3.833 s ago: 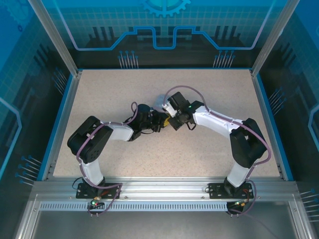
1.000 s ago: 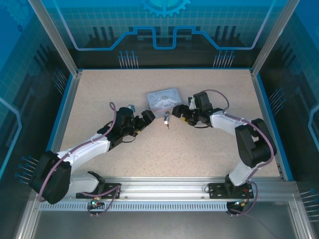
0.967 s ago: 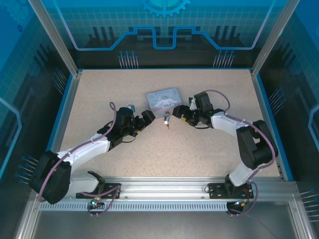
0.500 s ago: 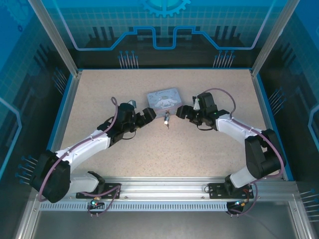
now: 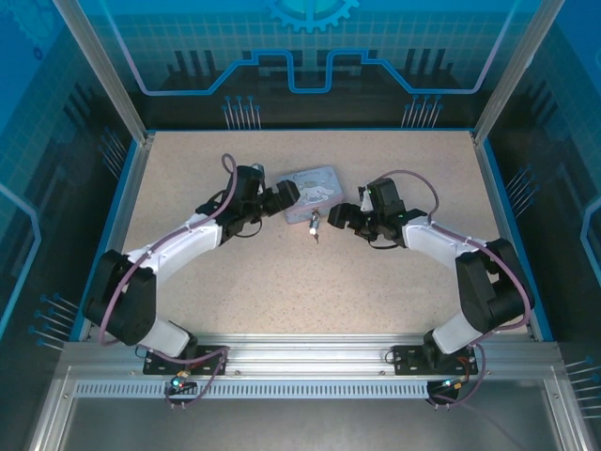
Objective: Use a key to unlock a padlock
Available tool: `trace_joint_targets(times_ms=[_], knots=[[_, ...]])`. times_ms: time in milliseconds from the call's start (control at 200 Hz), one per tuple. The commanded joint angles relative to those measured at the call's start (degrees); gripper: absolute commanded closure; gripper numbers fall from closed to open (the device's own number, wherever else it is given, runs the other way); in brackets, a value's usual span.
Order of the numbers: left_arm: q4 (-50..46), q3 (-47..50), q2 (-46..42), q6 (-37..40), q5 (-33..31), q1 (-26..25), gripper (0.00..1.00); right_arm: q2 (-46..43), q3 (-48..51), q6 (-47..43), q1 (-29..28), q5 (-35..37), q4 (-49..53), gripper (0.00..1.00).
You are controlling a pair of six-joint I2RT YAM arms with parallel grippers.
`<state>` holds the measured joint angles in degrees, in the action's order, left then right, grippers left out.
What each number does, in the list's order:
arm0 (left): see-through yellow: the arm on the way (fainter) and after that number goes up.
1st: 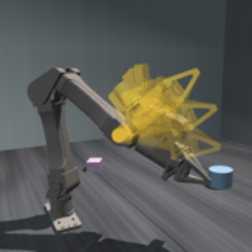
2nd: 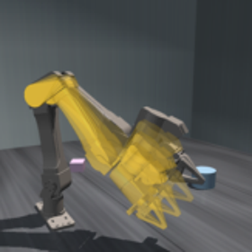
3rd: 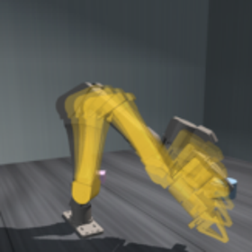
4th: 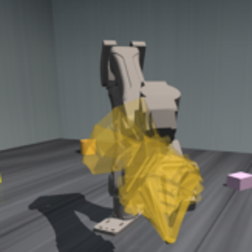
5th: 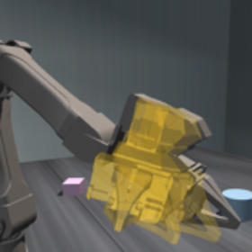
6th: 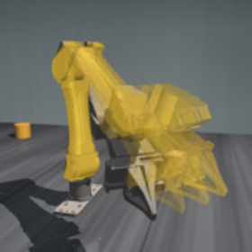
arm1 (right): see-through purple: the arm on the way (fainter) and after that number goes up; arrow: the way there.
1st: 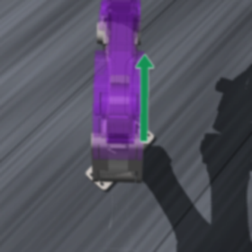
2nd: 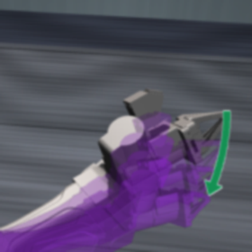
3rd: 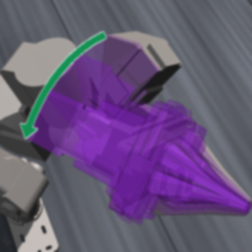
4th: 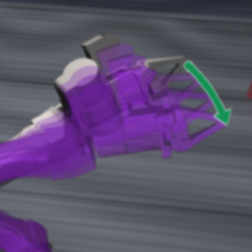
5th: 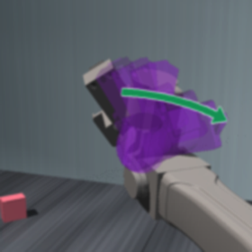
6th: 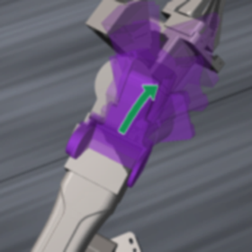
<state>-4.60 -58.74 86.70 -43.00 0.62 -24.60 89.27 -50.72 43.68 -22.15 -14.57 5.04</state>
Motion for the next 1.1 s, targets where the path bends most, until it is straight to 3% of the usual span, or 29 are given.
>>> trace_joint_targets(times_ms=[0, 205, 255, 365, 450, 670, 1096], knots=[[-2.45, -4.43, 3.12, 3.20, -0.63, 1.73, 0.01, 1.29, 1.59, 0.28, -0.74, -0.61, -0.91, 0.17], [-5.09, -10.41, 7.86, 5.15, 0.51, 3.32, 0.01, 1.17, 0.77, -0.29, -1.55, 0.39, 0.53, 0.09], [-5.70, -11.63, 8.84, 5.56, 0.71, 3.57, 0.01, 1.09, 0.71, -0.30, -1.98, 1.00, 0.81, 0.00], [-6.80, -13.63, 10.95, 6.24, 1.06, 3.94, 0.01, 1.96, 0.63, -0.09, -3.18, 1.77, 0.93, 0.00], [-7.38, -15.04, 12.52, 6.61, 1.55, 4.32, 0.01, 3.58, -1.75, 0.09, -4.22, 2.04, 1.07, 0.04], [-6.66, -15.84, 13.85, 6.07, 3.43, 5.43, 0.01, 7.82, -4.62, 0.46, -7.61, 5.36, 0.68, 0.23], [-4.21, -14.74, 14.20, 4.97, 6.31, 7.12, 0.01, 15.14, -8.27, 3.61, -9.24, 9.99, -4.27, 0.37]])
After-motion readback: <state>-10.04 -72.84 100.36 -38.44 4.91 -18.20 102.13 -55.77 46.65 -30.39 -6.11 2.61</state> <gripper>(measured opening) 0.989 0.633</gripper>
